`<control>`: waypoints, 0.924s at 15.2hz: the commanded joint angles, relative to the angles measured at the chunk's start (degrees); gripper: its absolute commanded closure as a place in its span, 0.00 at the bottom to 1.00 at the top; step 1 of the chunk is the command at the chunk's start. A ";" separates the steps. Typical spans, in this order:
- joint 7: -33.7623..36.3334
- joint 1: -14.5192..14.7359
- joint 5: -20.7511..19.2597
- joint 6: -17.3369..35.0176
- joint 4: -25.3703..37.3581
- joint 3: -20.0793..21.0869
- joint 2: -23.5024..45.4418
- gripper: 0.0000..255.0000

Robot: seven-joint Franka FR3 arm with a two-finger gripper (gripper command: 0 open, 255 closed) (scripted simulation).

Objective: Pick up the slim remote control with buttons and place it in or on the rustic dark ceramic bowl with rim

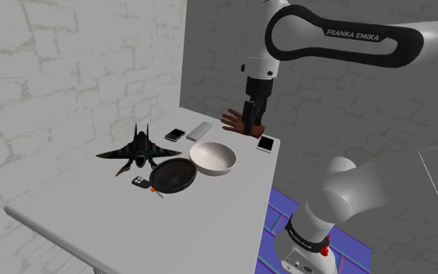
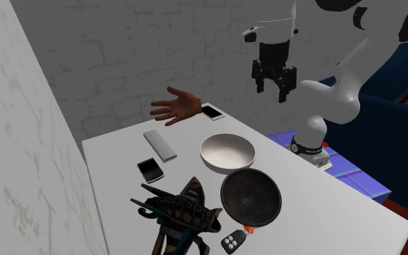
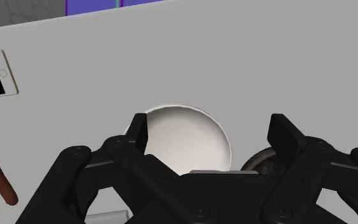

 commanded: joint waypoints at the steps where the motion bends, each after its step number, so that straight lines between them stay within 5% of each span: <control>1: 0.00 0.00 0.00 0.00 0.00 0.00 0.00 0.00; 14: 23.05 -7.88 0.55 20.52 7.73 5.53 25.28 0.00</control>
